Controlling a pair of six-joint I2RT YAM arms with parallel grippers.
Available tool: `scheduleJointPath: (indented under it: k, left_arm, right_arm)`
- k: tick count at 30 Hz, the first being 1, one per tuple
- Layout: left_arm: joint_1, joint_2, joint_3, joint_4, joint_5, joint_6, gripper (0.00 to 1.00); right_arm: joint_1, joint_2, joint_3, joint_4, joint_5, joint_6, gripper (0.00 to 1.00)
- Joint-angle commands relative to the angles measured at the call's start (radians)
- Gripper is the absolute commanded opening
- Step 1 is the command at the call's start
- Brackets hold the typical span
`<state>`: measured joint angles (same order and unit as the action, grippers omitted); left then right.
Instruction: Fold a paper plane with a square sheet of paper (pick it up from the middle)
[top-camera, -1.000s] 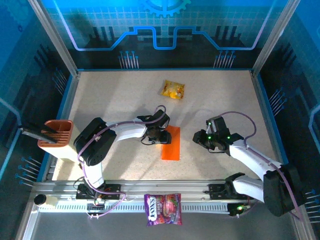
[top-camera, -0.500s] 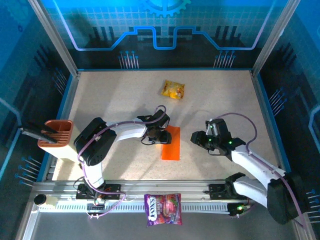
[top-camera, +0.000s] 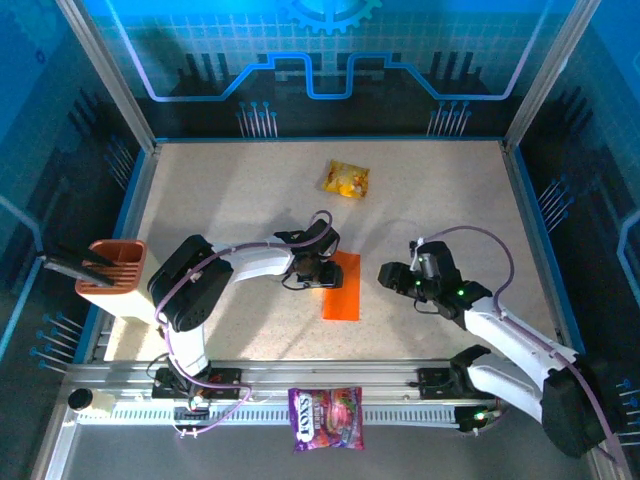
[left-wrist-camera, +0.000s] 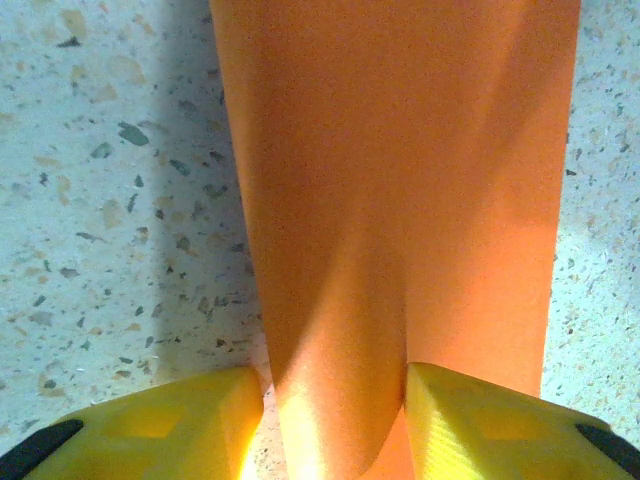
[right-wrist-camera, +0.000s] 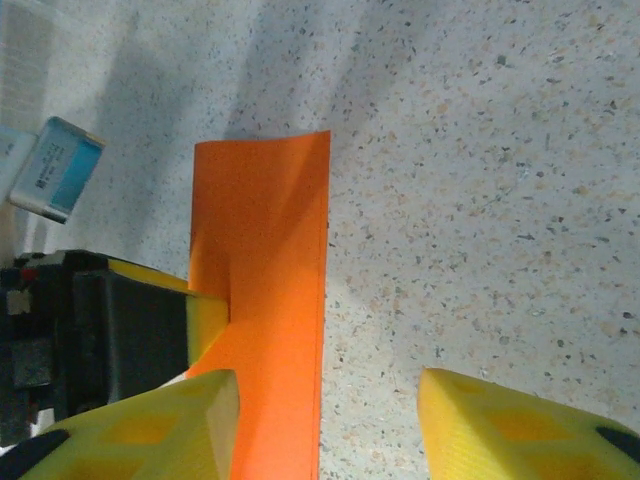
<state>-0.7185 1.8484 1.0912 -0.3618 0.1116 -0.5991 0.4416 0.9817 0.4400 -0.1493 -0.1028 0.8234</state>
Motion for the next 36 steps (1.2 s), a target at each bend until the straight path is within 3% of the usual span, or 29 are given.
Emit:
scheduleJointPath:
  k: [1, 5, 8, 12, 25, 36]
  left_arm:
    - [0.01, 0.043, -0.026, -0.008, -0.114, 0.025, 0.46]
    - [0.01, 0.043, -0.023, -0.008, -0.112, 0.025, 0.46]
    - [0.01, 0.042, -0.021, -0.008, -0.112, 0.025, 0.46]
    - [0.01, 0.041, -0.022, -0.009, -0.112, 0.026, 0.46]
    - [0.01, 0.04, -0.02, -0.011, -0.111, 0.033, 0.45]
    - [0.011, 0.044, -0.011, -0.025, -0.122, 0.036, 0.45]
  right_arm:
    - [0.01, 0.038, 0.035, -0.053, 0.043, -0.019, 0.52]
    - [0.006, 0.124, 0.128, -0.168, 0.053, -0.017, 0.51]
    - [0.008, 0.161, 0.121, -0.077, -0.057, -0.037, 0.51]
    - [0.023, 0.164, 0.071, 0.039, -0.104, -0.015, 0.52]
    - [0.024, 0.154, 0.09, -0.052, -0.034, -0.044, 0.45]
    - [0.023, 0.152, 0.092, -0.058, -0.024, -0.047, 0.45]
